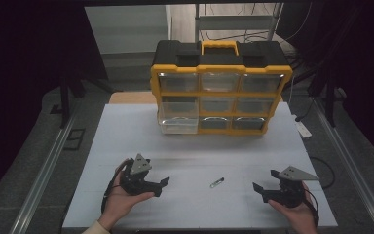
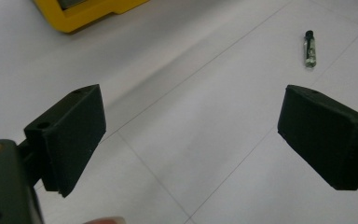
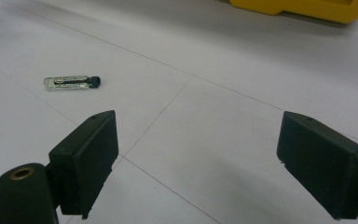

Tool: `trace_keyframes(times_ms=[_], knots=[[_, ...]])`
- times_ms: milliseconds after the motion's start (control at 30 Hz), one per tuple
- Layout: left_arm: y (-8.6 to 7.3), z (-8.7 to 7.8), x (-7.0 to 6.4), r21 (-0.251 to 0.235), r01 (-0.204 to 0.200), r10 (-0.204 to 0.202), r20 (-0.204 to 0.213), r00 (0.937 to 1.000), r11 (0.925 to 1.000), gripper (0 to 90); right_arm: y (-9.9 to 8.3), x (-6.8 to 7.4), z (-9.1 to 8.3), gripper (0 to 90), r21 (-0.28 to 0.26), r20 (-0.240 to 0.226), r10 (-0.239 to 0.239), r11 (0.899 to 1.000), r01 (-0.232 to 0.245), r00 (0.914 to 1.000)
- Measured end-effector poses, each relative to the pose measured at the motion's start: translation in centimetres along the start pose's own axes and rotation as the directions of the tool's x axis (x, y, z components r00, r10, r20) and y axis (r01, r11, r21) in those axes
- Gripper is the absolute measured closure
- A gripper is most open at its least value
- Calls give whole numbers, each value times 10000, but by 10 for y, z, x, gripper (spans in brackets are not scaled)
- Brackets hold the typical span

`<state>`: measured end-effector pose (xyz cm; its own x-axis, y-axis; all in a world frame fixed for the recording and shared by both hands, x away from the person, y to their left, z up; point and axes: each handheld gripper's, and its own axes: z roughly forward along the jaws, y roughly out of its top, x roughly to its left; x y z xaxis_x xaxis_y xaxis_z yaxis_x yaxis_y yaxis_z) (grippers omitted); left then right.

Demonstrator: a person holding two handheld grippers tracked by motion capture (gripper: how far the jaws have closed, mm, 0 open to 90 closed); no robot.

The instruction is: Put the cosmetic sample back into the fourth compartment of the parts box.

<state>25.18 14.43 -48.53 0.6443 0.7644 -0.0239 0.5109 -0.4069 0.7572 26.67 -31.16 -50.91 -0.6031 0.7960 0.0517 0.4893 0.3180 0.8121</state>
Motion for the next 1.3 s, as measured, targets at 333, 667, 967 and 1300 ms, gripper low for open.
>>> trace_keyframes(times_ms=[333, 667, 967, 1300], knots=[[6, 7, -5, 134, -139, 135, 286, 9995, 9998, 87, 0, 0, 1, 131, 28, -20, 7, 10000, -7, 10000], [14, 16, -10, 374, -271, 247, 653, 9976, 9989, 92, -1, 0, 1, 132, 66, 0, 19, 10000, -19, 10000], [23, 27, -16, 617, -451, 394, 894, 9952, 9971, 94, -1, -1, 2, 131, 96, 24, 20, 10000, -21, 10000], [33, 37, -22, 696, -622, 543, 1095, 9925, 9956, 96, -2, 0, 2, 132, 119, -26, -38, 9999, 38, 10000]])
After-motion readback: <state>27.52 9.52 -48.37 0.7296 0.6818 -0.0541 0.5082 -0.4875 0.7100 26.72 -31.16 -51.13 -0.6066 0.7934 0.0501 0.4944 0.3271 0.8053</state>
